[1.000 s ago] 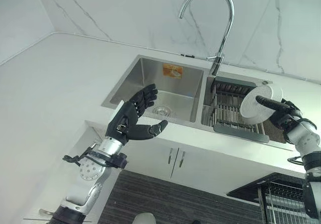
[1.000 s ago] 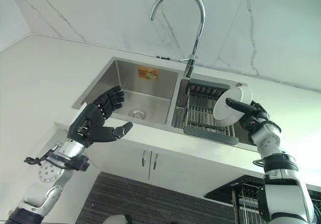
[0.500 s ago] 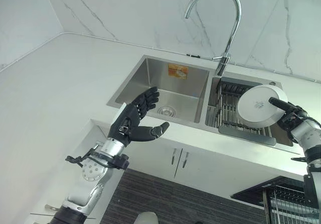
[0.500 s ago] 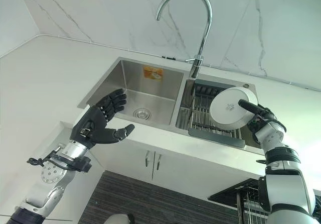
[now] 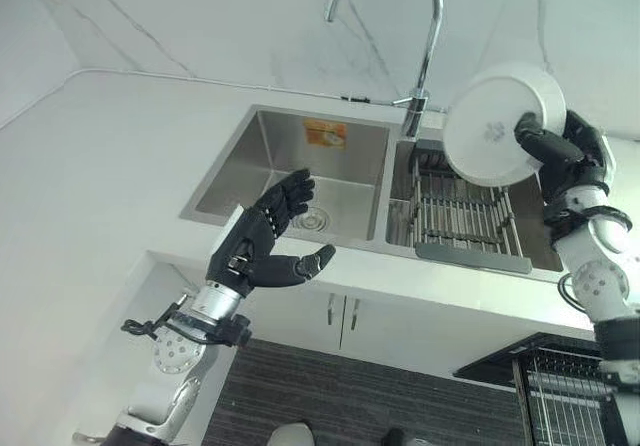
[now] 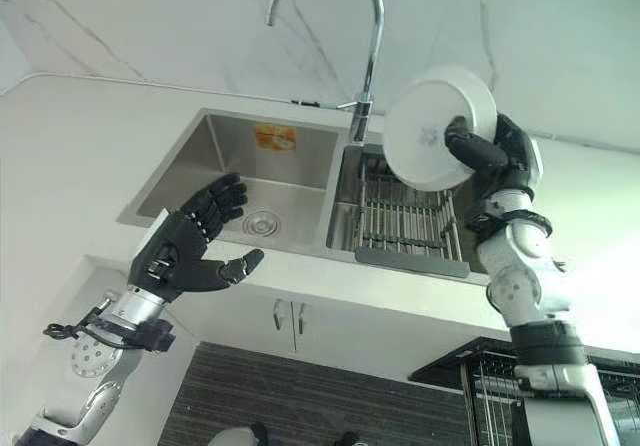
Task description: Place the dishes in the dishwasher.
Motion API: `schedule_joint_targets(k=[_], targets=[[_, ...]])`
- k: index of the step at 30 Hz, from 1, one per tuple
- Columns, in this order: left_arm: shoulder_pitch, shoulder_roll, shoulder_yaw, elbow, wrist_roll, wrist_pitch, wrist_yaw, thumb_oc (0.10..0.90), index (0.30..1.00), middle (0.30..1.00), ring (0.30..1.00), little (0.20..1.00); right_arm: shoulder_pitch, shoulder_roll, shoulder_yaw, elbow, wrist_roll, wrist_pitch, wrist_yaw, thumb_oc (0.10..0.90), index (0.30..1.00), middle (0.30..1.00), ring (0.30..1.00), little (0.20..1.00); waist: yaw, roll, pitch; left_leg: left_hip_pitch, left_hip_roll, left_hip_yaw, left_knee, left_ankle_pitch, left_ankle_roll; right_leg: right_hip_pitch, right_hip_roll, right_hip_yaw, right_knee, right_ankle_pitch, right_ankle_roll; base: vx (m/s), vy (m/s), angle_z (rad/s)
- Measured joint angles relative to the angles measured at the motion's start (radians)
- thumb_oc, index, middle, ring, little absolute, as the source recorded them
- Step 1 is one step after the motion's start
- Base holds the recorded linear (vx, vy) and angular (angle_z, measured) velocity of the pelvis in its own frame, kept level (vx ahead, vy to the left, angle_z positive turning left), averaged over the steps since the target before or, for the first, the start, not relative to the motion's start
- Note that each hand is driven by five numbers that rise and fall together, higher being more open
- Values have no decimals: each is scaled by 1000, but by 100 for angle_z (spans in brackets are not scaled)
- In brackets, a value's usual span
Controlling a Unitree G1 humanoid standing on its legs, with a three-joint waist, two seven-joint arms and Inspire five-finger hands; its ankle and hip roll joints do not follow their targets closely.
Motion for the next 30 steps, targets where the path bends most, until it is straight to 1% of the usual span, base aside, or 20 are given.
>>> schedule_joint_targets(k=[2,3,4,6,7,9,10,12,13,14,15,17,19,20,22,23,24,27,29,30], targets=[[-3,-9,7,-29,21,-17,-3,800,900,900,900,900,85,31,-3,-129,-73,-31,-39,400,300,300,300,300,29,-4,8,16,-35,-41,-27,5,8,-43,-17,73,39,-2,11,-183,188,-79],[-15,-9,2,-26,28,-17,-13,800,900,900,900,900,110,40,-2,-143,-78,-36,-38,400,300,300,300,300,11,-6,16,31,-48,-46,-33,5,8,-47,-27,86,44,4,18,-251,284,-45],[-17,-17,6,-26,30,-18,-30,800,900,900,900,900,133,84,-3,-149,-112,-54,-43,400,300,300,300,300,-12,-13,20,26,-60,-50,-14,4,11,-42,-38,94,46,13,26,-177,230,-24],[-42,-24,2,-26,32,-16,-74,800,900,900,900,900,189,143,-7,-206,-143,-65,-74,400,300,300,300,300,-26,-13,43,36,-81,-39,-4,-14,32,-47,-56,124,59,19,42,-166,230,-24],[-65,-25,-2,-28,39,-16,-96,800,900,900,900,900,216,149,-7,-252,-150,-65,-84,400,300,300,300,300,-44,-9,64,19,-95,-35,24,-26,48,-55,-72,136,69,25,55,-150,214,-23],[-82,-23,-16,-39,52,-11,-126,800,900,900,900,900,276,162,-10,-334,-149,-82,-82,400,300,300,300,300,-67,-8,73,-34,-114,-25,101,-60,77,-94,-91,169,83,47,80,-150,191,-25],[-85,-23,-22,-41,60,-2,-150,800,900,900,900,900,308,167,-11,-354,-148,-95,-74,400,300,300,300,300,-81,-20,86,-39,-129,-12,128,-69,86,-101,-101,188,79,68,91,-123,146,-35],[-83,-21,-37,-50,60,7,-168,800,900,900,900,900,329,182,-13,-355,-147,-110,-68,400,300,300,300,300,-88,-34,104,-55,-133,15,161,-84,111,-113,-110,216,61,103,105,-119,115,-46],[-81,-20,-43,-50,66,15,-179,800,900,900,900,900,330,188,-14,-355,-135,-113,-67,400,300,300,300,300,-98,-39,114,-65,-131,41,179,-91,113,-118,-114,205,24,150,106,-141,76,-62],[-75,-15,-52,-47,71,21,-178,800,900,900,900,900,329,199,-11,-355,-120,-117,-59,400,300,300,300,300,-90,-37,116,-79,-116,74,187,-87,128,-114,-112,178,-25,203,96,-178,28,-75],[-76,2,-56,-44,88,28,-183,800,900,900,900,900,327,206,-7,-355,-107,-124,-51,400,300,300,300,300,-84,-40,120,-92,-109,106,186,-79,146,-114,-124,124,-48,197,85,-206,-14,-70],[-81,2,-60,-41,108,51,-194,800,900,900,900,900,326,204,-9,-356,-108,-136,-49,400,300,300,300,300,-92,-10,135,-107,-89,121,174,-59,171,-115,-124,91,27,141,80,-182,-60,-32],[-89,11,-95,-43,114,63,-198,800,900,900,900,900,336,197,-8,-379,-108,-141,-50,400,300,300,300,300,-88,19,138,-116,-71,124,140,-36,163,-101,-128,97,109,102,82,-118,-112,-21],[-91,22,-116,-42,119,63,-202,800,900,900,900,900,336,198,-4,-394,-108,-144,-43,400,300,300,300,300,-78,24,140,-118,-58,140,122,-21,158,-81,-139,93,121,90,81,-95,-138,-52],[-96,44,-173,-39,150,78,-206,800,900,900,900,900,335,200,15,-431,-109,-155,-19,400,300,300,300,300,-49,23,140,-121,-35,171,107,-9,147,-26,-183,86,110,77,92,-94,-236,-68],[-104,45,-199,-26,156,86,-223,800,900,900,900,900,334,208,23,-444,-111,-164,-4,400,300,300,300,300,-41,20,138,-118,-21,194,101,0,133,-6,-215,79,116,78,94,-85,-306,-59],[-119,44,-229,-8,157,102,-231,800,900,900,900,900,326,222,36,-458,-111,-176,4,400,300,300,300,300,-38,19,138,-119,-14,207,96,6,123,1,-260,66,131,87,109,-70,-308,-55],[-123,52,-251,4,157,146,-270,800,900,900,900,900,323,232,66,-506,-114,-189,40,400,300,300,300,300,-19,-3,135,-133,8,220,96,18,105,7,-343,69,100,103,136,2,-358,-66],[-123,64,-244,2,153,173,-294,800,900,900,900,900,325,226,66,-531,-132,-190,44,400,300,300,300,300,2,-13,135,-145,11,136,97,53,76,16,-319,74,48,94,146,19,-473,-46],[-119,82,-239,-12,150,206,-317,800,900,900,900,900,346,224,59,-552,-131,-188,45,400,300,300,300,300,-12,-36,124,-155,39,97,89,73,51,41,-264,71,25,61,147,-14,-572,-4]])
